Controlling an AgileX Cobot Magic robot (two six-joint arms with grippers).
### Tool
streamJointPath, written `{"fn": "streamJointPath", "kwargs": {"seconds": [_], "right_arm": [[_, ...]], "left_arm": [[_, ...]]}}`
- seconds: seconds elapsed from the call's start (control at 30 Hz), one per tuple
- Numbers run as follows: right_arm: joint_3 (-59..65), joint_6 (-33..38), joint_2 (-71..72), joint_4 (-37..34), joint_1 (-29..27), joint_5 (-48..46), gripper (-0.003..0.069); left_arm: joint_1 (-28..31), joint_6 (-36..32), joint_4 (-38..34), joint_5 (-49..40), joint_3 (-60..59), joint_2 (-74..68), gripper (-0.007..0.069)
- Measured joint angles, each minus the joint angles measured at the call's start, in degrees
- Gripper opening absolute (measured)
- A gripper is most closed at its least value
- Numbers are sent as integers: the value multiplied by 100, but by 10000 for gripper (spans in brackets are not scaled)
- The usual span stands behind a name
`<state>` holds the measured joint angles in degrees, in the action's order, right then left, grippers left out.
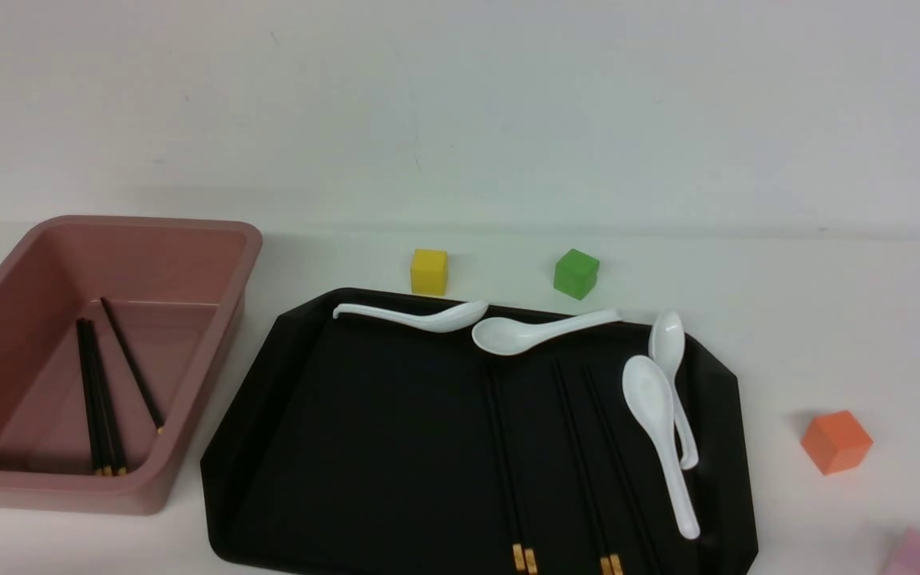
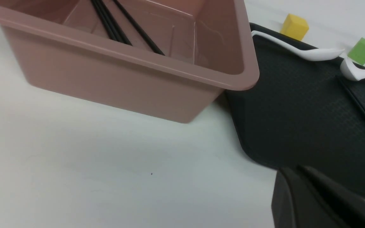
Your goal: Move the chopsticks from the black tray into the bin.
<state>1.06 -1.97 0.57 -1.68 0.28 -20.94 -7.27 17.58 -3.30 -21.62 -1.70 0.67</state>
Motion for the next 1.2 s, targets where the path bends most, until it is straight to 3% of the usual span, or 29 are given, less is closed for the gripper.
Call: {"fn": "streamJointPath", "kwargs": {"seconds": [1.2], "right_arm": [[0, 0, 0, -5, 0, 0, 240]], "left_arm": [[0, 0, 4, -5, 0, 0, 19]]}}
